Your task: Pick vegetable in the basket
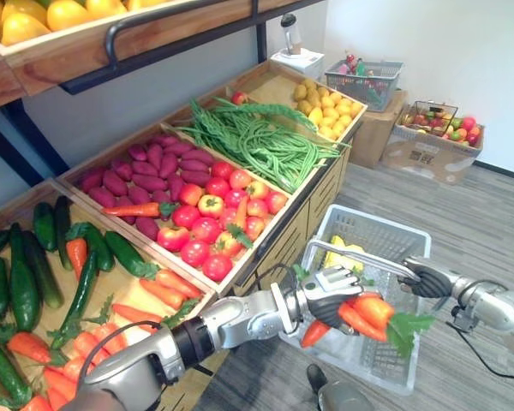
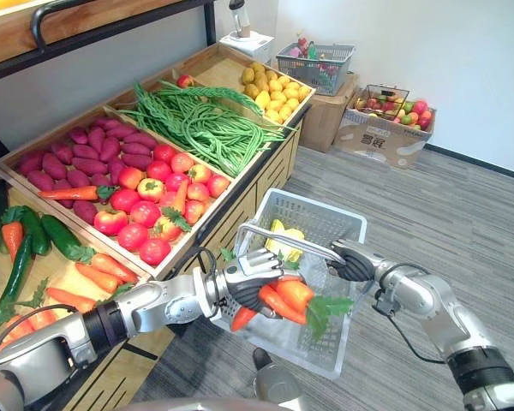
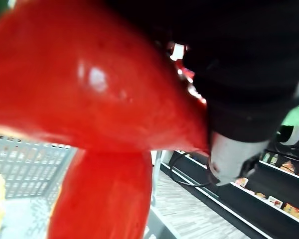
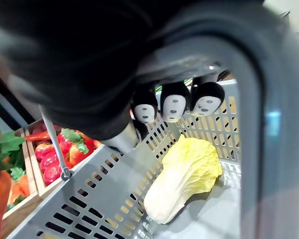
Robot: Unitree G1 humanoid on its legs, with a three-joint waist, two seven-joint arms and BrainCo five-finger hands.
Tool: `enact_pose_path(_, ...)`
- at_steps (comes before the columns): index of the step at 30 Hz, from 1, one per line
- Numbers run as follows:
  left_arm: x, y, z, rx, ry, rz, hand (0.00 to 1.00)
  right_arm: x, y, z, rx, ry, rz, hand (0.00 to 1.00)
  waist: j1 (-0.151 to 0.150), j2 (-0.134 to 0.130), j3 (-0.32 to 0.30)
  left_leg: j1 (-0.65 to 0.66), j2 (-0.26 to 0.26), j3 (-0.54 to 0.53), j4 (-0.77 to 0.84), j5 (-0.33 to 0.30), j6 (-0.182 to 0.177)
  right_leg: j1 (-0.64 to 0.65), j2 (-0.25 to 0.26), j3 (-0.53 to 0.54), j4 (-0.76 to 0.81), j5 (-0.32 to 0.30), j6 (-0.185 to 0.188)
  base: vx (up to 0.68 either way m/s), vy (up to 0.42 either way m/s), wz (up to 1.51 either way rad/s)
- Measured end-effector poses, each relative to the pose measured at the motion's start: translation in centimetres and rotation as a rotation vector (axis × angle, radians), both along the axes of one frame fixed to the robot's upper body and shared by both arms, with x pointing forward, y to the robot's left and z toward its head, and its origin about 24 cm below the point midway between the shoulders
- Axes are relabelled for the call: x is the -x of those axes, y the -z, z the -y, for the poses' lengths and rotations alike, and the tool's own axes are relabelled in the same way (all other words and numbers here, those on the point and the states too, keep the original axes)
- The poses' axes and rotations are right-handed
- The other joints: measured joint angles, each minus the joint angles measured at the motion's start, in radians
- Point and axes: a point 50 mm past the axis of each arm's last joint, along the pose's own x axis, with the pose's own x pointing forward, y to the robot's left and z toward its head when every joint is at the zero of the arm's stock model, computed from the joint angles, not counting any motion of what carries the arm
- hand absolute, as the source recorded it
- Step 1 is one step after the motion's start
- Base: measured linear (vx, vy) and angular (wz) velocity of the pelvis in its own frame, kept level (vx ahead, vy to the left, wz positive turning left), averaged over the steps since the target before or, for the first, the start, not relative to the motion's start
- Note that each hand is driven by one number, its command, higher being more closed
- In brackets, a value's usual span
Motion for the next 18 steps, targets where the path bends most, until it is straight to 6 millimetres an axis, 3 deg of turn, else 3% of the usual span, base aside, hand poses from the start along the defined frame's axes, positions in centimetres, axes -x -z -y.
enact_pose_path(5, 0.8, 0.7, 0.7, -0.019, 0.038, -0.023, 1.0, 0.0, -0.5, -1.8, 0.013, -0.112, -0.005, 1.0, -0.021, 0.009, -0.006, 0.0, 0.016, 0.027, 0.045, -0.028, -0.002, -0.01, 0.004, 0.006, 0.006, 0.001, 0.0, -0.01, 0.05, -0.13)
enact_pose_path(12, 1.4, 1.6, 1.4, -0.054, 0.063, -0.052, 1.0, 0.0, -0.7, -2.9, 0.028, -0.186, -0.02, 1.0, -0.026, 0.014, -0.007, 0.023, 0.023, 0.059, 0.064, -0.041, -0.008, -0.01, 0.015, 0.011, 0.021, 0.001, 0.0, 0.0, 0.033, -0.12)
enact_pose_path(18, 0.6, 3.3, 1.3, -0.127, -0.002, -0.073, 1.0, -0.4, -1.5, -3.1, 0.045, -0.212, -0.004, 1.0, -0.047, 0.028, -0.009, 0.022, 0.031, 0.066, 0.092, -0.062, -0.008, -0.011, 0.014, 0.019, 0.026, 0.001, 0.0, -0.02, 0.024, -0.05)
